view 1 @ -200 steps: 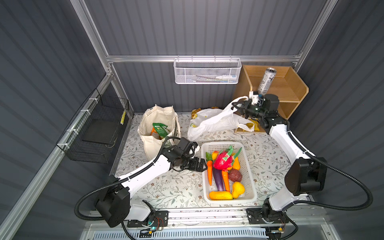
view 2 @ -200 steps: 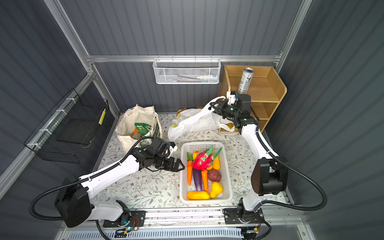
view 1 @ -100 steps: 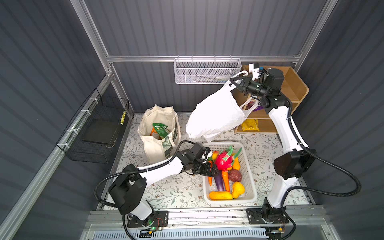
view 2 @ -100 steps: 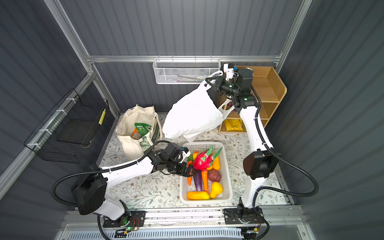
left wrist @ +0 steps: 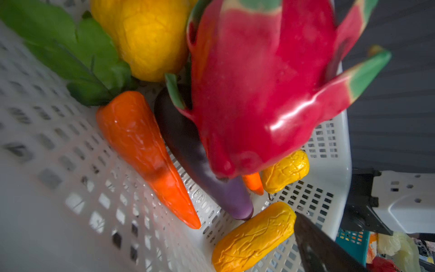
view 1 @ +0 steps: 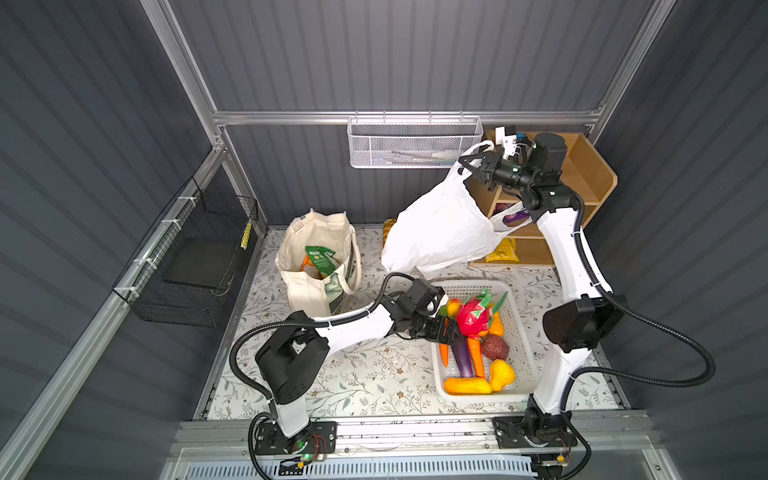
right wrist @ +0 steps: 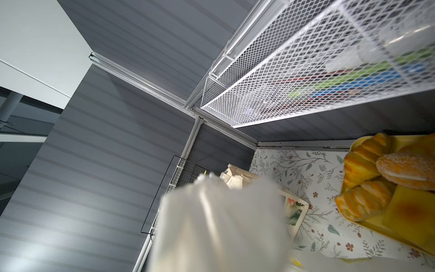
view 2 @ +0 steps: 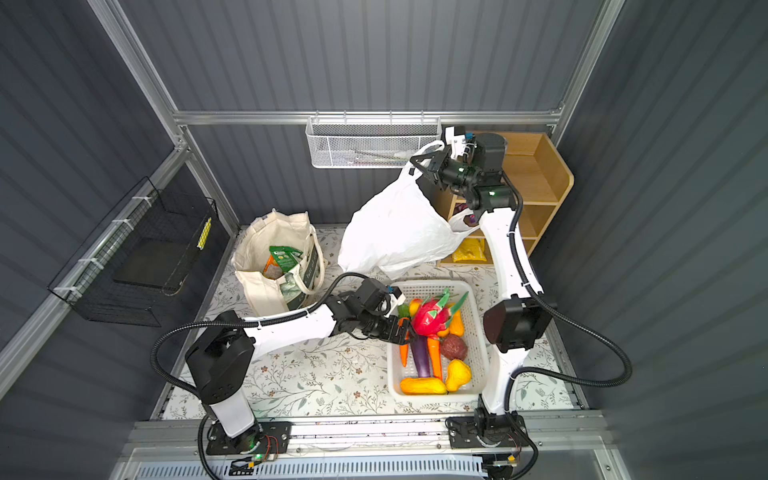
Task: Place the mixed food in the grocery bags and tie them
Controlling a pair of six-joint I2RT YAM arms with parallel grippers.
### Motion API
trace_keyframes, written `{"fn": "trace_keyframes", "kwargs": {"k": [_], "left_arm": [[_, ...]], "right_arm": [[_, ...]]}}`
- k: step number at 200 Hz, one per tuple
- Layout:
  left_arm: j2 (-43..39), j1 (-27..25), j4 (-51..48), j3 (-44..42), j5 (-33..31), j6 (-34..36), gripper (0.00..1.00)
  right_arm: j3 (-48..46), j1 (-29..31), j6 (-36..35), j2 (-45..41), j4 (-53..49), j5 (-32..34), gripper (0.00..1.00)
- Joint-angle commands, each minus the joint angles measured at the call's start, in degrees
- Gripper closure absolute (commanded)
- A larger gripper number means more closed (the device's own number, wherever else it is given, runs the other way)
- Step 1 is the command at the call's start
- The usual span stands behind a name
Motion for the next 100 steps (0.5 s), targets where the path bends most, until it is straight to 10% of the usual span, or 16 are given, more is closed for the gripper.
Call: {"fn": "trace_keyframes", "kwargs": {"k": [1,100], "left_arm": [[-3.8,-0.2,-6.6,1.9,-6.2,5.0,0.00],[-30.5,0.6,-25.3,2.6,-23.6,15.2,0.00]], "right_arm": [[1.1,0.4,-2.3,-1.1,-1.1,-2.4,1.00],[-10.2,13.7,-28.0,-11.9,-19.2,15.3,1.00]]}}
